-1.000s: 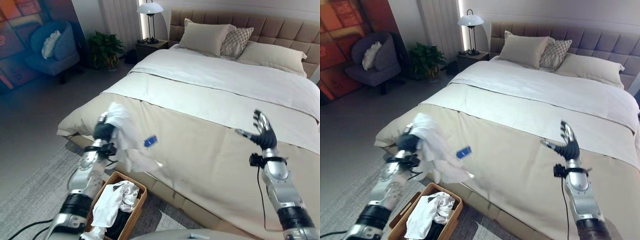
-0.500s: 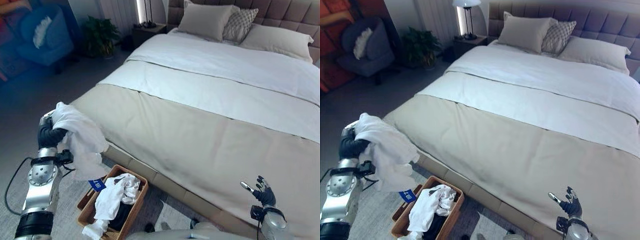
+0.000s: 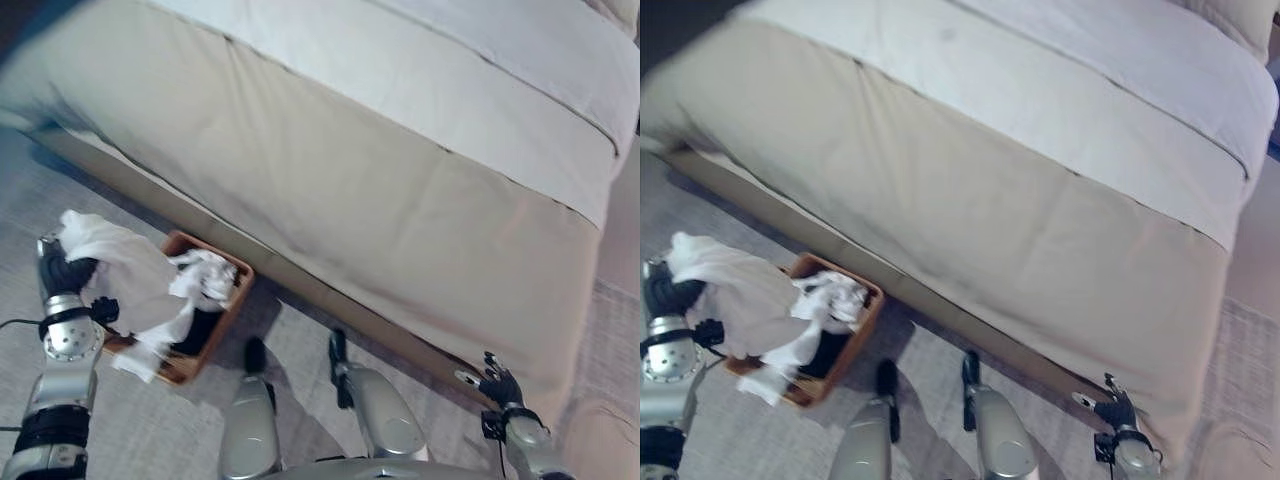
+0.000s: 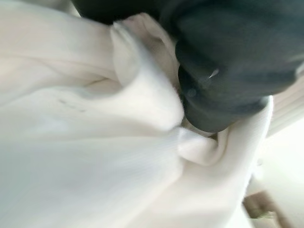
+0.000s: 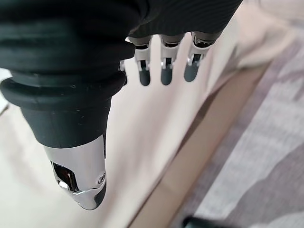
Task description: Pick up clothes into the bucket
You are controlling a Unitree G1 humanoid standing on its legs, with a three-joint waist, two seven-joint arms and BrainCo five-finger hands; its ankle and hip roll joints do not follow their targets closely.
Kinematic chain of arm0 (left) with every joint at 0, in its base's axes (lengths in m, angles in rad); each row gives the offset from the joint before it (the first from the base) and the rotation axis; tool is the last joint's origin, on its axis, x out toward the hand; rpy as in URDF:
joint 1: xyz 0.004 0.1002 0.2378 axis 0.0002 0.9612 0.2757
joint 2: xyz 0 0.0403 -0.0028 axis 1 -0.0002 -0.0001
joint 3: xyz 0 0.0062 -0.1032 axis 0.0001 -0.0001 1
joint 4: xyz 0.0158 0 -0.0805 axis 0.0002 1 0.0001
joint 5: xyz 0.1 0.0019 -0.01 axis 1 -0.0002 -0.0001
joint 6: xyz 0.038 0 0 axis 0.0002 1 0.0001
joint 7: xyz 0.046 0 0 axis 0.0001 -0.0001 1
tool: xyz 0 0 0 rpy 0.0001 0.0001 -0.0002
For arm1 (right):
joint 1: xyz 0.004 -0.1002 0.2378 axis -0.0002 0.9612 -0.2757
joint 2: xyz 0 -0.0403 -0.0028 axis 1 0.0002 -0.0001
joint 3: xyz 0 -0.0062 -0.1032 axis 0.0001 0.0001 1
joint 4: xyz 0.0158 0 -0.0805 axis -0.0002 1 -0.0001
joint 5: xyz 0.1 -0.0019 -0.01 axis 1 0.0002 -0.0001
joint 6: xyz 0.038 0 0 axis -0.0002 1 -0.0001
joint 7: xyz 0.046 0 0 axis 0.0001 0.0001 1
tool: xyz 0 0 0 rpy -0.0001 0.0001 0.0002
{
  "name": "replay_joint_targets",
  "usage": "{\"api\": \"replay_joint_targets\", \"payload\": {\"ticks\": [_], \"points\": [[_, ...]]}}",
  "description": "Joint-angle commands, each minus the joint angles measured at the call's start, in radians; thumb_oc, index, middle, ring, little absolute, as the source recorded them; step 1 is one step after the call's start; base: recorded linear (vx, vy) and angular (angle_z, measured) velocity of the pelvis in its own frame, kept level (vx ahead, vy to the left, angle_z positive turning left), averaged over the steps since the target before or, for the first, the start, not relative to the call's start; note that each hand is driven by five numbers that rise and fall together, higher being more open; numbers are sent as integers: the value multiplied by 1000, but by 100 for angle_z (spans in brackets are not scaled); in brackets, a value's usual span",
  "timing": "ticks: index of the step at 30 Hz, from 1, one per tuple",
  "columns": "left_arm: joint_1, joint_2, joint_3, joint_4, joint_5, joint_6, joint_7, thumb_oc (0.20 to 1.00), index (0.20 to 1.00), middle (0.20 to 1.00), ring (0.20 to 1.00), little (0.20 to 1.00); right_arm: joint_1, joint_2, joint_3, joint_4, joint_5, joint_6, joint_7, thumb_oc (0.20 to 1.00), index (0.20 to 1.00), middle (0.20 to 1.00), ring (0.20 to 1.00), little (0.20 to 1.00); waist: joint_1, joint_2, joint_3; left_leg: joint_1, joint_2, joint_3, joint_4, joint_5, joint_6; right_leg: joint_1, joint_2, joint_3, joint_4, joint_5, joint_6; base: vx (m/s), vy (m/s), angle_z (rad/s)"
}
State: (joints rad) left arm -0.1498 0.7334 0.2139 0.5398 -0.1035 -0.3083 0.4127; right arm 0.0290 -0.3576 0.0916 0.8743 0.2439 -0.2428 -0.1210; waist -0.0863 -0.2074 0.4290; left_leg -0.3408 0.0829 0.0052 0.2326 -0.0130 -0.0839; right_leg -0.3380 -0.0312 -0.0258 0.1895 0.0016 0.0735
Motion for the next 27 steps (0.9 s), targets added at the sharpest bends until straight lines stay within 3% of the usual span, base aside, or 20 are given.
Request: {"api": "replay_joint_targets", "payload": {"ticks": [1, 6, 9, 11, 16, 21, 27], "points": [[-87, 81, -42, 13, -49, -64, 70, 200, 200, 200, 200, 200, -21, -11, 66, -53, 45, -67, -34, 1000, 1000, 1000, 1000, 1000, -10, -27, -21, -59, -26, -5, 158, -99, 45, 35, -37, 22, -90, 88, 63, -113, -14, -13], [-202, 137, -95, 68, -82, -59, 114, 200, 200, 200, 200, 200, -72, -5, 128, -119, 86, -101, -68, 1000, 1000, 1000, 1000, 1000, -12, -93, 67, -212, -16, -22, 279, -134, 48, -55, -19, 26, -105, 121, 63, -61, 6, -5], [-271, 160, -126, 83, -108, -57, 128, 200, 200, 200, 200, 200, -83, -8, 153, -144, 100, -113, -69, 1000, 1000, 1000, 1000, 1000, -19, -115, 91, -302, -19, -36, 320, -140, 47, -115, -15, 20, -116, 137, 64, -42, 10, 3], [-287, 171, -131, 79, -109, -53, 137, 200, 200, 200, 200, 200, -77, -7, 153, -166, 109, -118, -72, 1000, 1000, 1000, 1000, 1000, -24, -124, 91, -333, -22, -38, 327, -142, 45, -136, -14, 19, -124, 143, 65, -14, -8, 12], [-458, 243, -252, 131, -70, -15, 155, 200, 200, 200, 200, 200, -73, -12, 171, -186, 138, -137, -87, 1000, 1000, 1000, 1000, 1000, -57, -146, 91, -502, -38, -79, 395, -152, 41, -242, -11, -11, -146, 157, 66, -2, -22, 19], [-547, 296, -318, 235, -49, 28, 149, 200, 200, 200, 200, 200, -75, -6, 196, -204, 160, -147, -85, 1000, 1000, 1000, 1000, 1000, -66, -150, 91, -561, -45, -102, 414, -156, 44, -282, -8, -24, -156, 162, 69, 23, -15, 15], [-550, 297, -319, 318, -51, 55, 138, 200, 200, 200, 200, 200, -79, 2, 220, -212, 180, -150, -82, 1000, 1000, 1000, 1000, 1000, -64, -149, 91, -577, -48, -95, 429, -162, 49, -297, -6, -18, -157, 163, 69, 8, 14, 1]]}}
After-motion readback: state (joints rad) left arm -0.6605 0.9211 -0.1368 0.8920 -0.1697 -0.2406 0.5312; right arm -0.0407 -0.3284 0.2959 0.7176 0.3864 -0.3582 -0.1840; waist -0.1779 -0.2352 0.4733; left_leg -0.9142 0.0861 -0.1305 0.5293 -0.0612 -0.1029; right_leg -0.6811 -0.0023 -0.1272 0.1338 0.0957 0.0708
